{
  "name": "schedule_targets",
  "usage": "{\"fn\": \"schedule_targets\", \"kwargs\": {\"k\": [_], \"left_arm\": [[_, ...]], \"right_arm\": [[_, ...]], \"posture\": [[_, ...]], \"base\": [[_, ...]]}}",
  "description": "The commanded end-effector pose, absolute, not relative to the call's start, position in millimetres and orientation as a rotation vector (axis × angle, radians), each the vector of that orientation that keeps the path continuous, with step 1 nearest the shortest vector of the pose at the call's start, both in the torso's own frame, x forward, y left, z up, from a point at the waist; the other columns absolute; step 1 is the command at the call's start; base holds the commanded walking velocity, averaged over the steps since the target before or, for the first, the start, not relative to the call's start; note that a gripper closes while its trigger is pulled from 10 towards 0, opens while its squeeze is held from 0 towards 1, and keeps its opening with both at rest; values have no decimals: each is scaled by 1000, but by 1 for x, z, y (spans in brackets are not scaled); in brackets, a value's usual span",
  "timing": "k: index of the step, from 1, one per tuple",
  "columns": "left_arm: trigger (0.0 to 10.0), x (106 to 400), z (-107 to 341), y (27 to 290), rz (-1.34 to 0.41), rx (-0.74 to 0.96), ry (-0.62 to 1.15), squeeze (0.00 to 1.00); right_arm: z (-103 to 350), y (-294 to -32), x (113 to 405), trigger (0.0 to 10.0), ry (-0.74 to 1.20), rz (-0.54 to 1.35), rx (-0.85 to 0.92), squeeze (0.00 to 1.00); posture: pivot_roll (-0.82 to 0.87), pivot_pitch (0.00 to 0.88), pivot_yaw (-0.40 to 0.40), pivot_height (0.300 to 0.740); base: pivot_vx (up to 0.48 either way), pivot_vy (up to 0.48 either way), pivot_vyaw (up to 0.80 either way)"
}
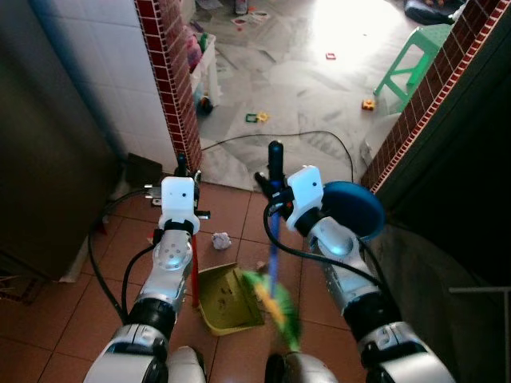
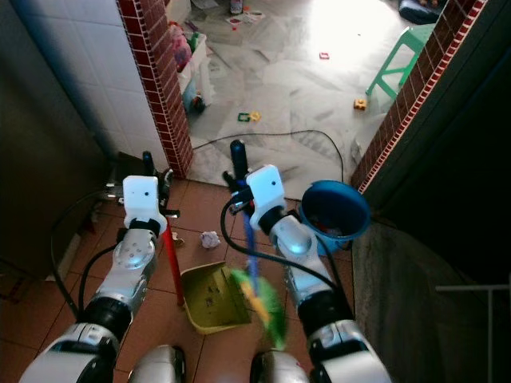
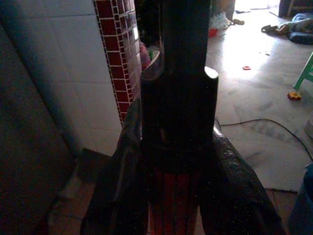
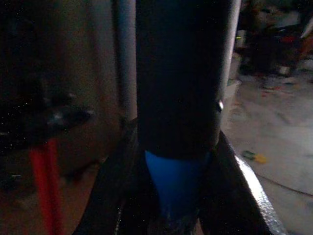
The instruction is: Sweep floor
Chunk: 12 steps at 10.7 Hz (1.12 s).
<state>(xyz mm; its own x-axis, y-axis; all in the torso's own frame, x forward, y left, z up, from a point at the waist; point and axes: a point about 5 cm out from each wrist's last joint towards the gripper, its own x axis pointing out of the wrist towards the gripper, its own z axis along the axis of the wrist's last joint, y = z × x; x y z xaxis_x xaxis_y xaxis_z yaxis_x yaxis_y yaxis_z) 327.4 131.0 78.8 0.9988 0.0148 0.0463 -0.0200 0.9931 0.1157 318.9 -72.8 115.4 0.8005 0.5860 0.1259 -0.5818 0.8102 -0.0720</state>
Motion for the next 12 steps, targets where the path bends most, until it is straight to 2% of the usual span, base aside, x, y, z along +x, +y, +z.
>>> {"fn": "schedule_targets", "kwargs": {"k": [1,3,5,6,8,9,12], "left_arm": [[10000,324,66,136,22,171,14,0],[10000,326,66,134,14,171,19,0],[10000,328,65,133,1,173,22,0],[10000,329,65,132,-6,174,23,0],[10000,330,64,128,-35,170,33,0],[10000,327,57,114,-159,74,87,0],[10000,326,53,106,-238,72,123,0]], "right_arm": [[127,-73,319,10000,-172,647,34,0],[151,-69,310,10000,-142,826,194,0],[199,-73,312,10000,-258,925,168,0],[218,-80,320,10000,-308,897,151,0],[248,-102,338,10000,-464,708,-117,0],[242,-113,344,10000,-468,603,-203,0],[204,-117,340,10000,-400,558,-322,0]], "posture": [[-38,103,17,740],[-53,103,26,740],[-59,97,33,740],[-60,96,33,740],[-56,91,35,740],[-56,91,35,740],[-49,83,41,740]], "base": [[0,0,0],[0,0,0],[0,0,0],[0,0,0],[0,0,0],[0,0,0],[0,0,0]]}}
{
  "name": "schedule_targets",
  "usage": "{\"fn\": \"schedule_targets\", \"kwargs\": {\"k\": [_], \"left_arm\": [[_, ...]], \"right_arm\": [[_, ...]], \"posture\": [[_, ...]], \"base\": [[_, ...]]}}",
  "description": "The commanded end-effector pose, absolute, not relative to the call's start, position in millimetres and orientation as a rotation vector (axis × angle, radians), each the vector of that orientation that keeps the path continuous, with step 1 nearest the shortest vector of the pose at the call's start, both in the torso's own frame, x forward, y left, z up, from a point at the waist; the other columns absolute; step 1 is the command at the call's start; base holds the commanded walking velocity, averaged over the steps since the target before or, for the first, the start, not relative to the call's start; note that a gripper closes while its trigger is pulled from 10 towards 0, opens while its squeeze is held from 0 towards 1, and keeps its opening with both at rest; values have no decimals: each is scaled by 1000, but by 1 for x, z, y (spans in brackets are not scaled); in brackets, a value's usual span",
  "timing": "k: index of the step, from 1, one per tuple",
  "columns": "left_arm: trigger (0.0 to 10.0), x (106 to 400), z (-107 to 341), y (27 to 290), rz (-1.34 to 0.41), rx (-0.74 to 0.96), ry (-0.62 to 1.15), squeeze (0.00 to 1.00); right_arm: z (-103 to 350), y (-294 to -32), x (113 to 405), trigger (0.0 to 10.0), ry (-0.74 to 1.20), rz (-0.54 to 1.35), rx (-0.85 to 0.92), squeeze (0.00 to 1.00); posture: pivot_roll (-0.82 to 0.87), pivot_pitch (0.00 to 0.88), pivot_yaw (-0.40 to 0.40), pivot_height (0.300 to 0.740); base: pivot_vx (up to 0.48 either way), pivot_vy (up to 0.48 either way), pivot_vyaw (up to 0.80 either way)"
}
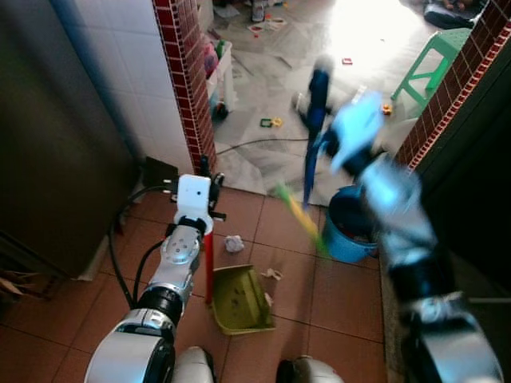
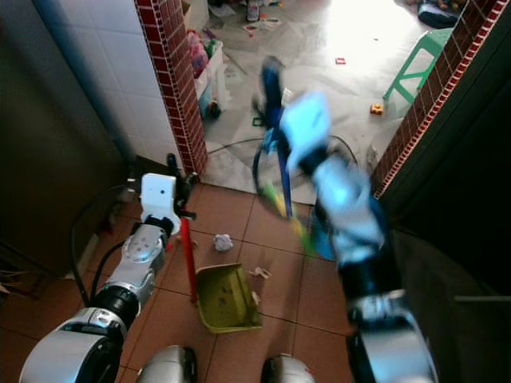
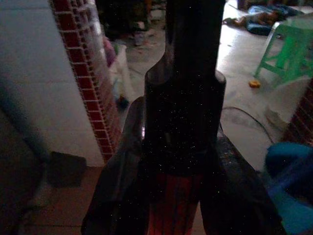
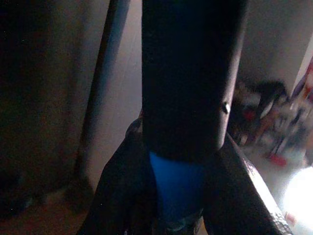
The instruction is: Sweep floor
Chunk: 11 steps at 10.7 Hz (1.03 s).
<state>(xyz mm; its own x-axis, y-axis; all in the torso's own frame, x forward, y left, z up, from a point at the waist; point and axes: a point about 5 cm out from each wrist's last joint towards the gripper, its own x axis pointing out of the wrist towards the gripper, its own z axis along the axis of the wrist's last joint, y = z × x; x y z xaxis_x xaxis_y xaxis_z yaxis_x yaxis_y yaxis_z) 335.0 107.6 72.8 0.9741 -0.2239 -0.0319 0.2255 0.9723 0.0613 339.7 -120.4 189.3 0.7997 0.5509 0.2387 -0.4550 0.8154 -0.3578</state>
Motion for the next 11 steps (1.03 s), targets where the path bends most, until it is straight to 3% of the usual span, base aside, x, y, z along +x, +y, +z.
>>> {"fn": "schedule_targets", "kwargs": {"k": [1,3,5,7,9,10,11], "left_arm": [[10000,325,51,102,-295,50,156,0],[10000,325,52,98,-344,82,158,0],[10000,324,49,98,-386,74,189,0],[10000,327,55,98,-399,62,168,0],[10000,327,57,97,-407,54,157,0],[10000,325,54,97,-410,53,169,0],[10000,325,54,96,-413,45,173,0]], "right_arm": [[183,-118,339,10000,-347,554,-293,0],[149,-111,329,10000,-240,571,-178,0],[119,-90,311,10000,-94,756,-58,0],[132,-91,317,10000,-170,744,-171,0],[152,-92,324,10000,-197,766,-99,0],[166,-93,330,10000,-194,746,106,0],[175,-100,337,10000,-211,684,189,0]], "posture": [[-50,81,43,740],[-44,78,52,740],[-34,69,59,740],[-34,64,62,740],[-28,64,69,740],[-29,65,70,740],[-30,66,73,740]], "base": [[0,0,0],[0,0,0],[0,0,0],[0,0,0],[0,0,0],[0,0,0],[0,0,0]]}}
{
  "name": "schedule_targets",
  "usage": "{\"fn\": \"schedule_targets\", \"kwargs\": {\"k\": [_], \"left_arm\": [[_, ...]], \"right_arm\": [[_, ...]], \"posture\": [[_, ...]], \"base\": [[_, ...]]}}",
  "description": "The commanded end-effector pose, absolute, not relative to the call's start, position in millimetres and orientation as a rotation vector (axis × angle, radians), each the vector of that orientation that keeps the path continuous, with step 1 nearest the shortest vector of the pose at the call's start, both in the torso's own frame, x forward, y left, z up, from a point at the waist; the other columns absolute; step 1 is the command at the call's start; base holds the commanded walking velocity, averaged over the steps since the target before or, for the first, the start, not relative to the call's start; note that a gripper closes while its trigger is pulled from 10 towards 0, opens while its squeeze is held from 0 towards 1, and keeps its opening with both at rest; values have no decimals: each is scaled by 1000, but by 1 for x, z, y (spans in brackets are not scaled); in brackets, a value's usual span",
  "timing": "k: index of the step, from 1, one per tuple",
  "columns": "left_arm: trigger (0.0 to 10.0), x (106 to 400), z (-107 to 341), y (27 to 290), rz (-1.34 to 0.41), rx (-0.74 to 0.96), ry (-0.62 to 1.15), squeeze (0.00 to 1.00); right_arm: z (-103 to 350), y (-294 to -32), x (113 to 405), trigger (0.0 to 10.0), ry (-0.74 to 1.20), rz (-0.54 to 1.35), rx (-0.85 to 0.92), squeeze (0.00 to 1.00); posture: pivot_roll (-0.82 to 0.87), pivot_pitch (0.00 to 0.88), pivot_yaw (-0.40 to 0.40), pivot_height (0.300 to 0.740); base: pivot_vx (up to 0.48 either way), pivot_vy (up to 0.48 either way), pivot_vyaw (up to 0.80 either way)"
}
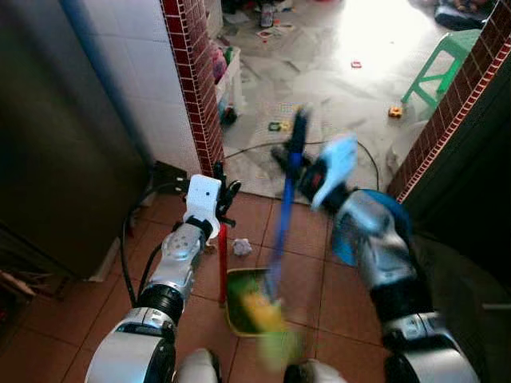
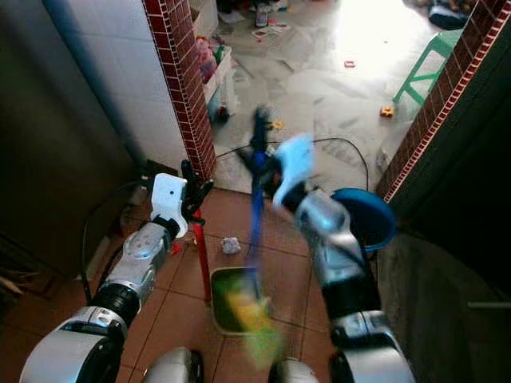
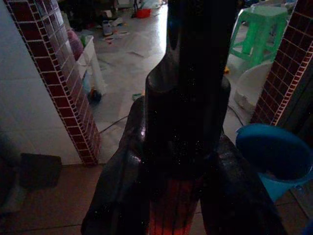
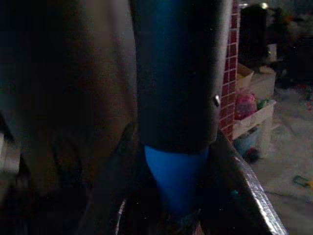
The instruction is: Sweep floor
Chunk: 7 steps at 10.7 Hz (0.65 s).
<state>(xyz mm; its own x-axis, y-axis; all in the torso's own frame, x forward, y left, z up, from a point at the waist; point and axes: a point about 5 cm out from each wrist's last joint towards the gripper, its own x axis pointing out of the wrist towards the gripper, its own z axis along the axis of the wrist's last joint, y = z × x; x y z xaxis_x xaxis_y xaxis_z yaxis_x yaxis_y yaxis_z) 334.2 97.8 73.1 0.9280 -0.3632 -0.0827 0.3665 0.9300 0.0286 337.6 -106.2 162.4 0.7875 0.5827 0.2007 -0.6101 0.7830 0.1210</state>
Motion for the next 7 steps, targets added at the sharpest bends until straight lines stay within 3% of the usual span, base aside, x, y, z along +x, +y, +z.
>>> {"fn": "schedule_targets", "kwargs": {"k": [1,2,3,5,7], "left_arm": [[10000,325,56,95,-415,38,170,0],[10000,326,57,94,-416,30,169,0],[10000,326,58,92,-422,18,165,0],[10000,328,62,93,-421,4,149,0],[10000,332,71,103,-367,13,114,0]], "right_arm": [[183,-110,344,10000,-228,607,270,0],[194,-122,351,10000,-237,525,351,0],[201,-128,353,10000,-271,495,289,0],[226,-130,351,10000,-410,448,19,0],[238,-134,349,10000,-496,379,-100,0]], "posture": [[-30,65,72,740],[-39,63,72,740],[-39,61,72,740],[-42,52,68,740],[-41,44,58,740]], "base": [[0,0,0],[0,0,0],[0,0,0],[0,0,0],[0,0,0]]}}
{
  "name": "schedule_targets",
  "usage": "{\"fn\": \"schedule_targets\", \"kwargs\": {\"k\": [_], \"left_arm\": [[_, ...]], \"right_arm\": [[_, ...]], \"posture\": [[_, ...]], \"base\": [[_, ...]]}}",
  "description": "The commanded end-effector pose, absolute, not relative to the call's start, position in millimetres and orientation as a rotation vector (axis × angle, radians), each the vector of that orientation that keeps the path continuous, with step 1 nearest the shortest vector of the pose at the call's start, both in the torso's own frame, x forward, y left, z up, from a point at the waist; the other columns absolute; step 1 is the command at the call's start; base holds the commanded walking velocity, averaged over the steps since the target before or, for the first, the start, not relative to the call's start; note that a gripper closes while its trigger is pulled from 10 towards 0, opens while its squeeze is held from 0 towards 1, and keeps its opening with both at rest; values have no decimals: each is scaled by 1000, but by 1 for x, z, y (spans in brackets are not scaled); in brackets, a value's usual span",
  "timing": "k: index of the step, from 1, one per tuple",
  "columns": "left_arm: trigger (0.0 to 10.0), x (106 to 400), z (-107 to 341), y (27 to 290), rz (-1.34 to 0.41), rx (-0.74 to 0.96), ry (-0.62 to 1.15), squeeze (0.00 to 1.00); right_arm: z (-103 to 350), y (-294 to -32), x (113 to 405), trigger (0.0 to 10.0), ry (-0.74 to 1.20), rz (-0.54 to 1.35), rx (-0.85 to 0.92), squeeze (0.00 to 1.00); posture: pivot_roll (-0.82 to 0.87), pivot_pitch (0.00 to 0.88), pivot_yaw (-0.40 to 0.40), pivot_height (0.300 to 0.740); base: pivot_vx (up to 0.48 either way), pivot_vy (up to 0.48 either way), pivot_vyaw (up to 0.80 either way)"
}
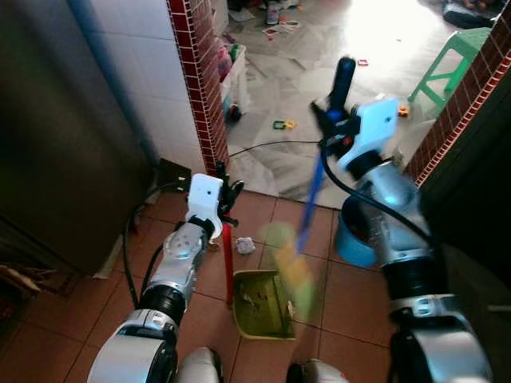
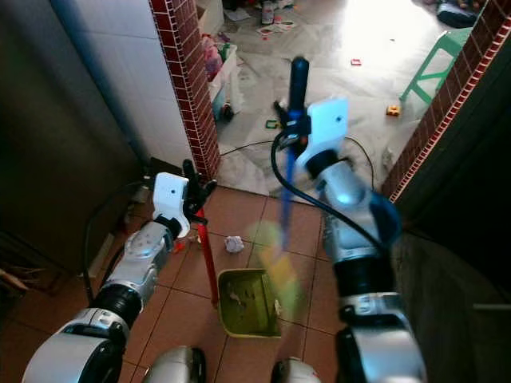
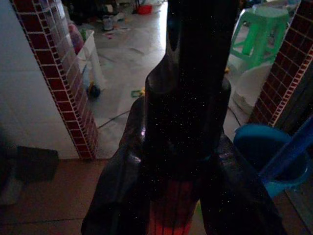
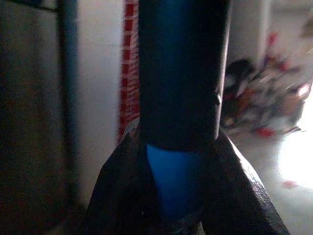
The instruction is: Sweep floor
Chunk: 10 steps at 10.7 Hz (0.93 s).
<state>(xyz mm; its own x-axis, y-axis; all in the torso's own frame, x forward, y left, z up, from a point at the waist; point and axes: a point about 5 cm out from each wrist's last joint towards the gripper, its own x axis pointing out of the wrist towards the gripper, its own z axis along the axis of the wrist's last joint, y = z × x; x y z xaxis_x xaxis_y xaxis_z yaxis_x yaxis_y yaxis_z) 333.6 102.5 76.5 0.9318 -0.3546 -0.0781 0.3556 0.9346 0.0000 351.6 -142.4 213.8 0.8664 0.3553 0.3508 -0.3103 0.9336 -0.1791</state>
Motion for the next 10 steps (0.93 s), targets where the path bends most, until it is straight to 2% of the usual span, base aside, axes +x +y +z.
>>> {"fn": "schedule_targets", "kwargs": {"k": [1,3,4,7,10], "left_arm": [[10000,331,74,107,-368,27,97,0],[10000,327,82,119,-343,47,46,0],[10000,328,88,121,-340,39,26,0],[10000,327,124,129,-315,23,-79,0],[10000,329,153,127,-295,-53,-135,0]], "right_arm": [[234,-137,349,10000,-498,335,-131,0],[207,-136,343,10000,-427,323,-243,0],[202,-134,341,10000,-407,341,-242,0],[182,-124,338,10000,-372,348,-347,0],[175,-125,339,10000,-351,325,-380,0]], "posture": [[-37,43,52,740],[-36,43,46,740],[-36,43,46,740],[-30,42,49,740],[-16,41,42,740]], "base": [[0,0,0],[0,0,0],[0,0,0],[0,0,0],[0,0,0]]}}
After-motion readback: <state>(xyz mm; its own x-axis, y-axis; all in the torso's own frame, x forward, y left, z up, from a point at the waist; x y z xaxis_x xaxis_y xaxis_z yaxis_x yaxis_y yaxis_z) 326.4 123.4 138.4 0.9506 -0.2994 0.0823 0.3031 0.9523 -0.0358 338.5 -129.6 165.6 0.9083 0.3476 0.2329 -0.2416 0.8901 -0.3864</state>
